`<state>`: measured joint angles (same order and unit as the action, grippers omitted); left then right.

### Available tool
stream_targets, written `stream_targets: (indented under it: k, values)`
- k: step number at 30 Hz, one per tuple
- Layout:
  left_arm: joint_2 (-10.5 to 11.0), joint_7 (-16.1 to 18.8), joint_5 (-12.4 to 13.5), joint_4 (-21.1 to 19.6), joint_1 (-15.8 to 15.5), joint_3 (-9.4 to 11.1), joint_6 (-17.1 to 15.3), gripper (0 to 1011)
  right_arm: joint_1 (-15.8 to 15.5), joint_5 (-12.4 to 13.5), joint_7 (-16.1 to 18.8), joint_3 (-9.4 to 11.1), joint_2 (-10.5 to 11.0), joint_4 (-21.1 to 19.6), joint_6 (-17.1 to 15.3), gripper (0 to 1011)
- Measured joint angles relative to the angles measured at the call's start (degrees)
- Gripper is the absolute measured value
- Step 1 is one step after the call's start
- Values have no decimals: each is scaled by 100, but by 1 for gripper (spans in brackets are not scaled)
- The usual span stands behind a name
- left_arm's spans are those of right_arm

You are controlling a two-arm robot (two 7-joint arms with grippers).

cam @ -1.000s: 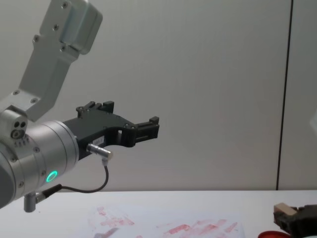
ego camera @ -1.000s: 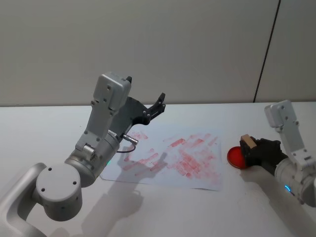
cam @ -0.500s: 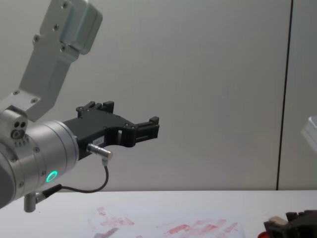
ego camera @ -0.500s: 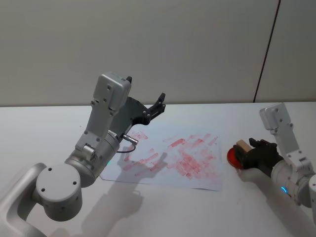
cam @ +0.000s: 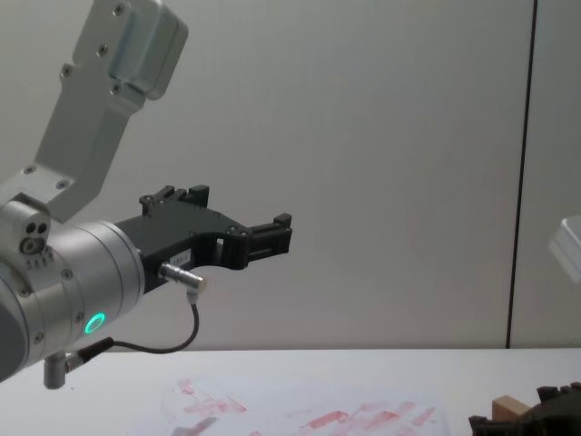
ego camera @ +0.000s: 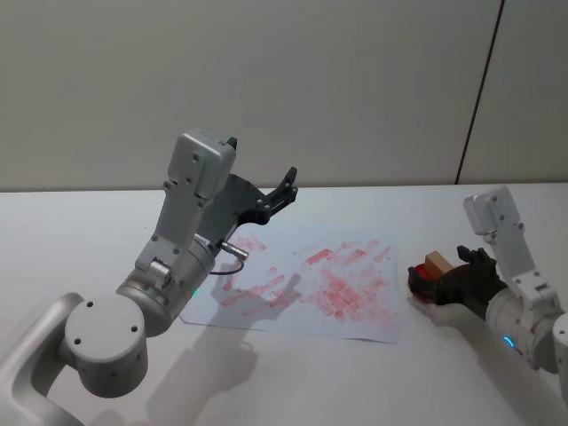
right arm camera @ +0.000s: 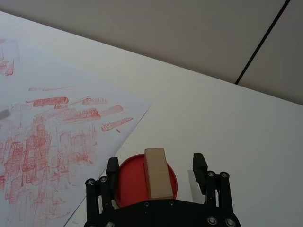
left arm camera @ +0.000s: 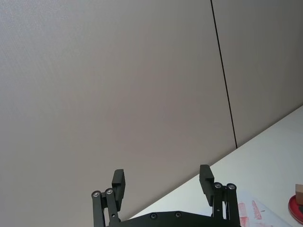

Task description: Use the one hand to pick up the stamp and affix it onto the A4 paper.

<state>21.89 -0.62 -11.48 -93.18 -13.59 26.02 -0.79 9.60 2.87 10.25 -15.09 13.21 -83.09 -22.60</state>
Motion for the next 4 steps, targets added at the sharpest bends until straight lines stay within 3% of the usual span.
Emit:
stream_targets:
  k: [4]
  values:
    - [0, 0, 0, 0, 0, 0, 0, 1001, 3, -4, 3, -2, -2, 7, 0, 1001]
